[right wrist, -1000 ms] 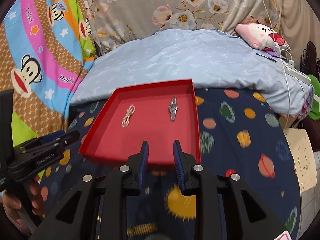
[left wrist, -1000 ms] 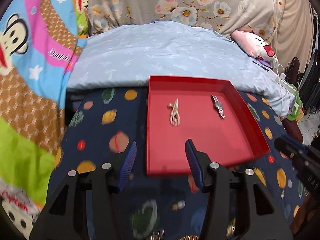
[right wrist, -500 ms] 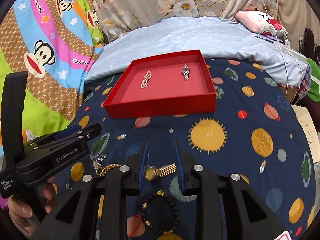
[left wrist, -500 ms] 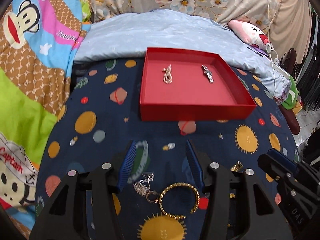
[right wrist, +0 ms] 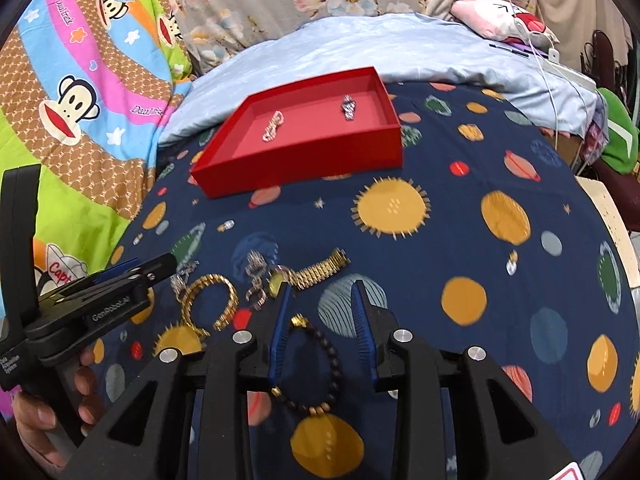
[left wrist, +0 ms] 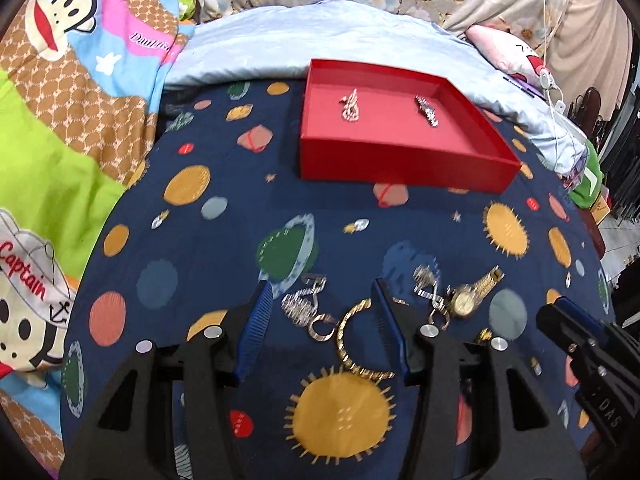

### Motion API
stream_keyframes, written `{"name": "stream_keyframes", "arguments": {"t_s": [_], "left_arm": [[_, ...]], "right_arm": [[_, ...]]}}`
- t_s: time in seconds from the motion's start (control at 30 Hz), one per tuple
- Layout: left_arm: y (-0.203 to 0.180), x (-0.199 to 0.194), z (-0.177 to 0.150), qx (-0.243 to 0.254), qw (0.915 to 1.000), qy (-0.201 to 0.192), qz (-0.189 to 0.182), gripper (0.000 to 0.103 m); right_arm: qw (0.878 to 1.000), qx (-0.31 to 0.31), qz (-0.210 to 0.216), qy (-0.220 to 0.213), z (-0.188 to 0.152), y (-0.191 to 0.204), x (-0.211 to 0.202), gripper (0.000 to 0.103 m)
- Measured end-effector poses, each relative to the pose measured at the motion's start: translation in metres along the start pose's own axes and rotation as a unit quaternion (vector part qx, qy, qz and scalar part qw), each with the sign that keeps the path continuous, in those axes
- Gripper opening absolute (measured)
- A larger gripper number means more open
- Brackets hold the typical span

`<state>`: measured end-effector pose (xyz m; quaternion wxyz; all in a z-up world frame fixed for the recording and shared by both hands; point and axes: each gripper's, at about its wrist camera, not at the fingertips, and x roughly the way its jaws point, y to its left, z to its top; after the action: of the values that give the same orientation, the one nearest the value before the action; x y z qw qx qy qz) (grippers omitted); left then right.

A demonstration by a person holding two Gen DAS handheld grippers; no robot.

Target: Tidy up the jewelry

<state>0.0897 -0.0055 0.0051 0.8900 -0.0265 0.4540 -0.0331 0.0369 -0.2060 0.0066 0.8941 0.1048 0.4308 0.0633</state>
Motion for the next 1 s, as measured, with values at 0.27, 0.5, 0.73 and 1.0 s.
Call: {"name": "stream_keyframes", "arguments": {"t_s": [0.27,0.5,0.73,1.0], "left_arm": [[0.017,-0.001,-0.018,-0.019,0.9997,0.015,0.004,0.049],[0.019,-0.002,-0.029,-0.015,0.9996,0.023,0.001,0.049],[0.019,0.002,-0.029,-0.021,0.9992,0.032,-0.012,0.049],[0.023,0.005,-0.027,-0.026,0.9990,0.034,-0.012,0.049]], "right_arm": [[1.000,-0.001,0.013,0.017,-0.012,0.003,0.009,0.031],[0.999,0.002,0.031,0.029,-0.017,0.015,0.017,0.031],[0.998,0.014,0.048,0.039,-0.013,0.023,0.033,0.031],[0.996,0.036,0.064,0.047,-0.001,0.023,0.053,0.031]]}}
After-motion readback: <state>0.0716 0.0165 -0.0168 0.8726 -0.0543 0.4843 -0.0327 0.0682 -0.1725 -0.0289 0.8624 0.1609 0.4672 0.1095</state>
